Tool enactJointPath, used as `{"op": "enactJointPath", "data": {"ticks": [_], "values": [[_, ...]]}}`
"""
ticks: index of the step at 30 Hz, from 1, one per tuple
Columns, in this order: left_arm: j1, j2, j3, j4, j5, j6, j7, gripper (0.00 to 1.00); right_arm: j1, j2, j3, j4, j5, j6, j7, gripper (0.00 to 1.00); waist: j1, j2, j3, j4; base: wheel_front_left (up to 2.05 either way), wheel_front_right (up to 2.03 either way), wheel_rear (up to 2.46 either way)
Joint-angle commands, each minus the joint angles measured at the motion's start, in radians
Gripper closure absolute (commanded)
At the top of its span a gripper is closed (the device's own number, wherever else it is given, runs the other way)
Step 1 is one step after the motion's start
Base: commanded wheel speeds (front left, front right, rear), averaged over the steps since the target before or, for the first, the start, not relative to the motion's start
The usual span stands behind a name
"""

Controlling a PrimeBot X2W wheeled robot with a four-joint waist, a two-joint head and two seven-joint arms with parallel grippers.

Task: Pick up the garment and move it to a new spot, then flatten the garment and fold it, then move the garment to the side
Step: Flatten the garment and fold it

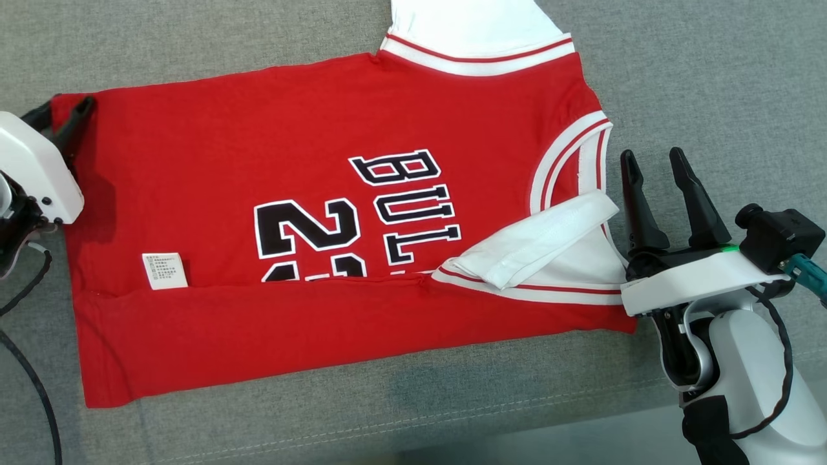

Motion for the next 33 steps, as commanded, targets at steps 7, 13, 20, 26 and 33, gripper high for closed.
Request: {"op": "enactJointPath", "data": {"ticks": [7, 13, 20, 26, 33], "values": [[-0.039, 0.066, -0.008, -0.038, -0.036, -0.007, -0.058, 1.0, -0.016, -0.009, 0.02, -0.005, 0.013, -0.003, -0.013, 0.0, 0.0, 0.0, -0.002, 0.016, 0.0, 0.0, 0.0], [-0.054, 0.056, -0.047, -0.064, -0.065, -0.007, -0.104, 1.0, -0.112, -0.07, 0.07, 0.027, 0.041, -0.003, -0.013, 0.0, 0.0, 0.0, 0.002, 0.044, 0.0, 0.0, 0.0], [-0.096, 0.007, -0.112, -0.09, -0.074, -0.007, -0.175, 1.0, -0.391, -0.177, 0.17, 0.176, 0.083, -0.003, 0.099, 0.0, 0.0, 0.0, 0.019, 0.116, 0.0, 0.0, 0.0], [-0.151, -0.062, -0.174, -0.081, -0.089, -0.007, -0.219, 1.0, -0.571, -0.224, 0.253, 0.31, 0.115, -0.003, 0.187, 0.0, 0.0, 0.0, 0.046, 0.193, 0.0, 0.0, 0.0], [-0.19, -0.107, -0.238, -0.073, -0.114, -0.007, -0.258, 1.0, -0.694, -0.247, 0.3, 0.434, 0.152, -0.003, 0.229, 0.0, 0.0, 0.0, 0.076, 0.249, 0.0, 0.0, 0.0]]}}
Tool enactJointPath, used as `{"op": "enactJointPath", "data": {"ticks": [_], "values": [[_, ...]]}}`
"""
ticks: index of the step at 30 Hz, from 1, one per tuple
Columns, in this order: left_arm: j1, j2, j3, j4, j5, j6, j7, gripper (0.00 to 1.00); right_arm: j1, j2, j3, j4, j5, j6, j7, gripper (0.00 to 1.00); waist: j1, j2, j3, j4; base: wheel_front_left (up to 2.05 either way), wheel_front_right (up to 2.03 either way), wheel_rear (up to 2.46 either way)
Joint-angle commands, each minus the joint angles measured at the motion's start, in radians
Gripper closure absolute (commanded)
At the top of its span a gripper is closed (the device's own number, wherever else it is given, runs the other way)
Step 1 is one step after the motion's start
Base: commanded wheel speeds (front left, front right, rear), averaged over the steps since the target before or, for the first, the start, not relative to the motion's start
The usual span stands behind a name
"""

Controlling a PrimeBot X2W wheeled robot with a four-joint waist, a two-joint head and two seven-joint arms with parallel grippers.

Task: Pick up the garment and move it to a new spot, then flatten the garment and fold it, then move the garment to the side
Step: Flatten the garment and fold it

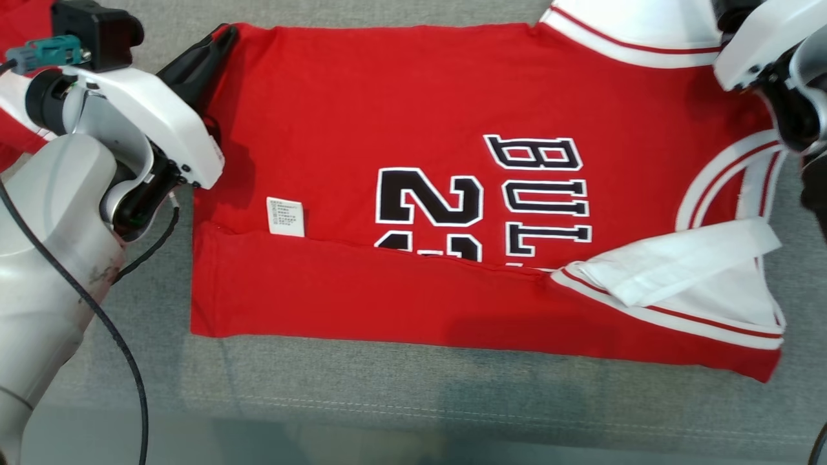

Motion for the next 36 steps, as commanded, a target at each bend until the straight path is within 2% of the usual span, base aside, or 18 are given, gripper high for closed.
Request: {"op": "enactJointPath", "data": {"ticks": [1, 16, 17, 18, 19, 21, 23, 31, 36], "values": [[-0.051, 0.036, 0.019, -0.008, -0.011, -0.007, -0.014, 1.0, -0.02, -0.006, 0.007, 0.0, 0.015, -0.003, 0.007, 0.0, 0.0, 0.0, 0.023, 0.026, 0.0, 0.0, 0.0], [-0.146, -0.011, -0.12, 0.003, -0.077, -0.007, -0.095, 1.0, -0.16, -0.03, 0.081, 0.176, 0.085, -0.003, 0.032, 0.0, 0.0, 0.0, 0.085, 0.093, 0.0, 0.0, 0.0], [-0.151, -0.012, -0.128, 0.004, -0.082, -0.007, -0.099, 1.0, -0.164, -0.029, 0.088, 0.183, 0.092, -0.003, 0.04, 0.09, 0.0, 0.0, 0.087, 0.094, 0.0, 0.0, 0.0], [-0.155, -0.013, -0.136, 0.005, -0.087, -0.007, -0.103, 1.0, -0.169, -0.029, 0.095, 0.186, 0.1, -0.003, 0.048, 0.22, 0.0, 0.0, 0.089, 0.095, 0.0, 0.0, 0.0], [-0.16, -0.013, -0.143, 0.007, -0.093, -0.007, -0.107, 1.0, -0.173, -0.029, 0.105, 0.186, 0.106, -0.003, 0.051, 0.4, 0.0, 0.0, 0.091, 0.095, 0.0, 0.0, 0.0], [-0.166, -0.012, -0.157, 0.011, -0.104, -0.007, -0.114, 1.0, -0.176, -0.028, 0.126, 0.179, 0.123, -0.003, 0.057, 0.68, 0.0, 0.0, 0.093, 0.093, 0.0, 0.0, 0.0], [-0.17, -0.007, -0.17, 0.016, -0.116, -0.007, -0.12, 1.0, -0.18, -0.032, 0.141, 0.168, 0.141, -0.003, 0.046, 1.0, 0.0, 0.0, 0.093, 0.089, 0.0, 0.0, 0.0], [-0.181, 0.026, -0.212, 0.039, -0.165, -0.007, -0.14, 1.0, -0.169, -0.07, 0.211, 0.066, 0.227, -0.003, -0.022, 1.0, 0.0, 0.0, 0.078, 0.051, 0.0, 0.0, 0.0], [-0.161, 0.081, -0.241, 0.044, -0.212, -0.007, -0.146, 1.0, -0.116, -0.123, 0.274, -0.055, 0.322, -0.003, -0.048, 1.0, 0.0, 0.0, 0.038, 0.011, 0.0, 0.0, 0.0]]}}
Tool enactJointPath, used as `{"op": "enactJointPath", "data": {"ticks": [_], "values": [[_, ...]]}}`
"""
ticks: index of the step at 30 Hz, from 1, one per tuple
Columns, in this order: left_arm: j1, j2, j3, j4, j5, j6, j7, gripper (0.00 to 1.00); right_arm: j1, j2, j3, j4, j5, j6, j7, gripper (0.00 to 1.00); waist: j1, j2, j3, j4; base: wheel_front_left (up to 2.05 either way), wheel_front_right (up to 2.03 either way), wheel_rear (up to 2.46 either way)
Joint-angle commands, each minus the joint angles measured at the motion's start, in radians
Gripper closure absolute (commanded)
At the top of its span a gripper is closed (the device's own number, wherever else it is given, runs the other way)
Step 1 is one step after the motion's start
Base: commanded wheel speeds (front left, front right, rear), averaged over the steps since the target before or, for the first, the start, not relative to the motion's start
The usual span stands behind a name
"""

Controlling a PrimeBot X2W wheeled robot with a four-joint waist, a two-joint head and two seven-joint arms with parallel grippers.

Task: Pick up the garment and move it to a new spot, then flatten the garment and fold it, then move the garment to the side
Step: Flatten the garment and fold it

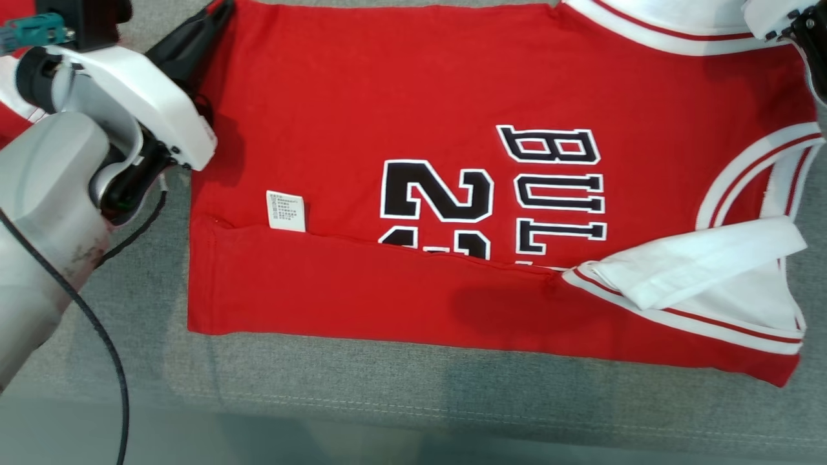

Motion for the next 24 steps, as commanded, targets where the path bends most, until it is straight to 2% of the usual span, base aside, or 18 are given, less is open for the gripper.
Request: {"op": "enactJointPath", "data": {"ticks": [1, 14, 24], "values": [[-0.018, 0.065, 0.022, 0.0, -0.02, -0.007, -0.011, 1.0, 0.051, -0.02, 0.017, -0.054, 0.034, -0.003, -0.011, 1.0, 0.0, 0.0, -0.024, -0.021, 0.0, 0.0, 0.0], [0.062, 0.206, -0.033, -0.08, -0.108, -0.007, 0.021, 1.0, 0.2, -0.169, 0.11, -0.33, 0.225, -0.003, 0.003, 1.0, 0.0, 0.0, -0.104, -0.089, 0.0, 0.0, 0.0], [0.127, 0.268, -0.059, -0.149, -0.14, -0.007, 0.05, 1.0, 0.355, -0.293, 0.182, -0.529, 0.385, -0.003, 0.062, 1.0, 0.0, 0.0, -0.16, -0.129, 0.0, 0.0, 0.0]]}}
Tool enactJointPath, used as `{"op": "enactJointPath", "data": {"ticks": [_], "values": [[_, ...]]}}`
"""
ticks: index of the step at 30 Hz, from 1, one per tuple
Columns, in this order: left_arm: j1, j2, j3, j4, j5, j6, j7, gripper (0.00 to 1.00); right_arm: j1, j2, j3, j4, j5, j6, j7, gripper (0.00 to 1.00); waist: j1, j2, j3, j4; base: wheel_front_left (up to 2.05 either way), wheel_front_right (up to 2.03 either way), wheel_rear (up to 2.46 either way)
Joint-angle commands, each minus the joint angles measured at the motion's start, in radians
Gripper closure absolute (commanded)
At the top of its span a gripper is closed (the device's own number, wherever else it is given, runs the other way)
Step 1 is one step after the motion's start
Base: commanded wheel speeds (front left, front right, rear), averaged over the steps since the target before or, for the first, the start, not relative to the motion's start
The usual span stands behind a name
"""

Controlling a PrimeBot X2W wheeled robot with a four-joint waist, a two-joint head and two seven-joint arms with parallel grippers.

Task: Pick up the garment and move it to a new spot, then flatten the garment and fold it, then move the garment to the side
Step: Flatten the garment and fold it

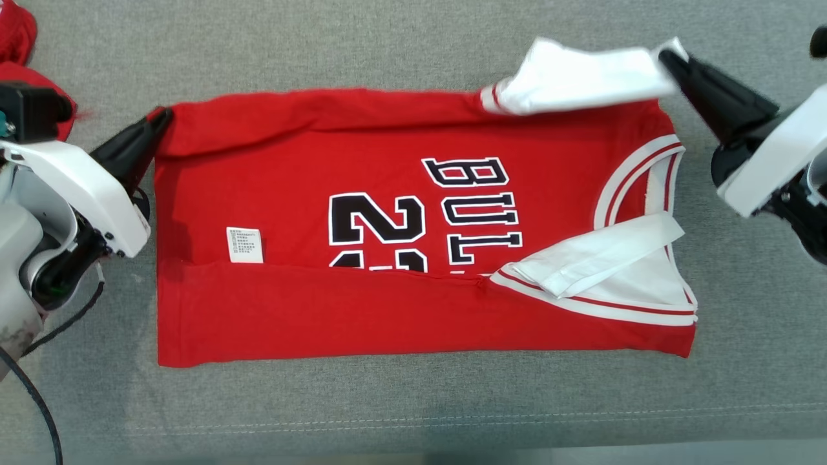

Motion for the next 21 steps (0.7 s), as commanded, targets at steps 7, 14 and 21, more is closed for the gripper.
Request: {"op": "enactJointPath", "data": {"ticks": [7, 14, 21], "values": [[0.061, 0.101, 0.024, -0.073, 0.009, -0.007, 0.046, 1.0, 0.129, -0.075, 0.05, -0.096, 0.086, -0.003, 0.042, 1.0, 0.0, 0.0, -0.059, -0.023, 0.0, 0.0, 0.0], [0.132, 0.148, 0.021, -0.152, 0.018, -0.007, 0.09, 1.0, 0.192, -0.101, 0.082, -0.133, 0.147, -0.003, 0.058, 1.0, 0.0, 0.0, -0.103, -0.031, 0.0, 0.0, 0.0], [0.182, 0.158, 0.02, -0.188, 0.03, -0.007, 0.125, 1.0, 0.243, -0.115, 0.115, -0.136, 0.173, -0.003, 0.068, 1.0, 0.0, 0.0, -0.115, -0.031, 0.0, 0.0, 0.0]]}}
